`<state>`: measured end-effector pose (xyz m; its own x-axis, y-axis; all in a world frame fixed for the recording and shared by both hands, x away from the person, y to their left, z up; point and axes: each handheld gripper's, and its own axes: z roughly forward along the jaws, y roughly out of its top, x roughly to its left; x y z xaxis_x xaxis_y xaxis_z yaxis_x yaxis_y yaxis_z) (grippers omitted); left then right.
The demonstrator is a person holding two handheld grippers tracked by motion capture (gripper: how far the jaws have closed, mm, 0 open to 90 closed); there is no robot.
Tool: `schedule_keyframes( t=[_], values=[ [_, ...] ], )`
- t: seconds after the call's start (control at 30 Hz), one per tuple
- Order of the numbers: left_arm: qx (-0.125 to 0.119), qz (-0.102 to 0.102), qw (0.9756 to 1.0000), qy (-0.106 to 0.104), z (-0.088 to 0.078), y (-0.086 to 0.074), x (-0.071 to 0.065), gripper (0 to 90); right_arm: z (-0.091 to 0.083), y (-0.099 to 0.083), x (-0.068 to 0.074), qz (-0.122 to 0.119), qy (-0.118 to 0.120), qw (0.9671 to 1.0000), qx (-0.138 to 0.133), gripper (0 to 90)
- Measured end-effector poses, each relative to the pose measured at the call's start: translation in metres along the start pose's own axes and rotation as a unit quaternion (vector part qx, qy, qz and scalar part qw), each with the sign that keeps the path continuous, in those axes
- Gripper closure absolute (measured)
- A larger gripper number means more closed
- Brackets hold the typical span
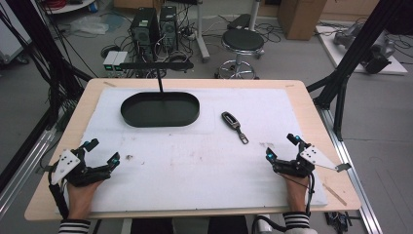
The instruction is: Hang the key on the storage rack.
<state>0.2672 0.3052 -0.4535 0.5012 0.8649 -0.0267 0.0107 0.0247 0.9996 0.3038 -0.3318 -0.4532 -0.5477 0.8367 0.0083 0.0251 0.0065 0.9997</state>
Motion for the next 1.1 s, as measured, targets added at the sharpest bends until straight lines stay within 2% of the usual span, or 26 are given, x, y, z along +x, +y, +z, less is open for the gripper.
schedule_keyframes(
  t=[0.6,0.67,0.77,0.8,0.87,0.97,1.1],
  values=[
    [0.003,0.004,1.0000,-0.001,0.001,0.000,-0.001,6.4,0.002,0.001,0.000,0.003,-0.005,1.0000,0.006,0.7],
    [0.003,0.004,1.0000,-0.001,0.001,0.000,-0.001,6.4,0.003,0.002,-0.001,0.010,-0.005,0.9999,0.013,0.7],
    [0.005,0.008,1.0000,-0.001,0.001,0.000,-0.001,6.4,0.004,0.003,-0.003,0.001,-0.014,0.9997,0.022,0.7],
    [0.005,0.008,1.0000,-0.001,0.001,0.000,-0.001,6.4,0.004,0.006,-0.005,0.010,-0.015,0.9992,0.035,0.7],
    [0.005,0.009,0.9999,-0.001,0.001,0.000,-0.001,6.4,0.005,0.012,-0.008,0.017,-0.010,0.9989,0.042,0.7],
    [0.005,0.009,0.9999,-0.001,0.001,0.000,-0.001,6.4,0.008,0.020,-0.010,0.015,-0.008,0.9985,0.053,0.7],
    [0.006,0.010,0.9999,0.000,0.001,0.000,-0.001,6.4,0.019,0.040,-0.014,0.013,0.007,0.9964,0.083,0.7]
  ],
)
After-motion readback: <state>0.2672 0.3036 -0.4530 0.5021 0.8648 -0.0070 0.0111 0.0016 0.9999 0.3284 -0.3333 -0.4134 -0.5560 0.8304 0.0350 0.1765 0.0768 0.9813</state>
